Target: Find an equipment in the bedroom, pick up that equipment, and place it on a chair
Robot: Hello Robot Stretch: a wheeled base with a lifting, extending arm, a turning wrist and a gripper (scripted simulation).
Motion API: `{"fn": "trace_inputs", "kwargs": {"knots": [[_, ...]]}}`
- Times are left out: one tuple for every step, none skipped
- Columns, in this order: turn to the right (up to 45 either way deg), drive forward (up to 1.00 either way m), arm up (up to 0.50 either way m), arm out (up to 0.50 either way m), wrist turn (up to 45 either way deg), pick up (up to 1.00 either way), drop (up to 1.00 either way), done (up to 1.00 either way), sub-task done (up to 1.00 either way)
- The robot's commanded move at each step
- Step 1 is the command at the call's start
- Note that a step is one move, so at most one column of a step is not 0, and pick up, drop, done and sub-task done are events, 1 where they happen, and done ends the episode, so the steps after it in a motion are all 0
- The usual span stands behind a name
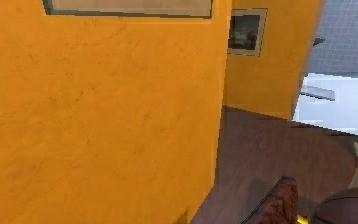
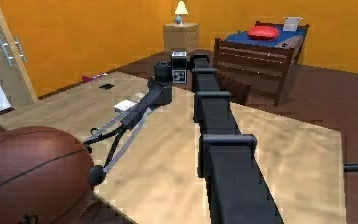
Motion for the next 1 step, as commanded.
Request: {"fn": "trace_inputs", "kwargs": {"knots": [[0.0,0.0,0.0,0.0,39.0,0.0,0.0,0.0,0.0]]}}
